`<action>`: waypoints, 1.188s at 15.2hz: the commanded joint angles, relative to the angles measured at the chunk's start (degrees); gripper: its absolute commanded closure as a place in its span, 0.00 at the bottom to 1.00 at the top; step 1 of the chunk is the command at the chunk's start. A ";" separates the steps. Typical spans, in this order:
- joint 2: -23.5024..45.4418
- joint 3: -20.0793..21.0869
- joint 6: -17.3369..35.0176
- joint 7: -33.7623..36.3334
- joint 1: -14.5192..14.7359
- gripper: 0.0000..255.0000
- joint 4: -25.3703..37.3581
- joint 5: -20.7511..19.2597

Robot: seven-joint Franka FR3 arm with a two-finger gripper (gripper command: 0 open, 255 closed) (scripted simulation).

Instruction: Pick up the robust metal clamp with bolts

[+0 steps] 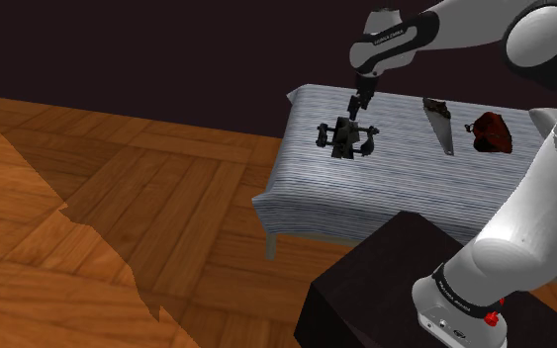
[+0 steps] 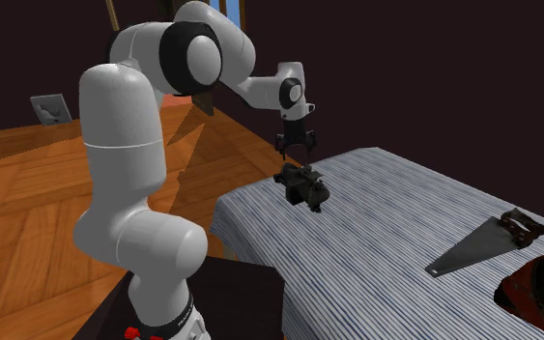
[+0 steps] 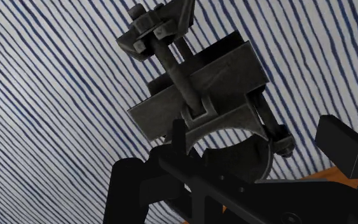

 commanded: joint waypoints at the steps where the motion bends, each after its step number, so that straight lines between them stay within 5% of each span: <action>1: 5.08 0.02 0.13 -2.81 -1.13 0.00 5.02 1.96; 8: 20.88 1.81 -1.38 -8.99 -5.37 0.00 22.41 6.60; 17: 23.48 2.25 3.12 -9.06 -5.63 0.00 20.46 7.16; 18: 23.57 2.27 3.13 -9.04 -5.63 1.00 20.54 7.18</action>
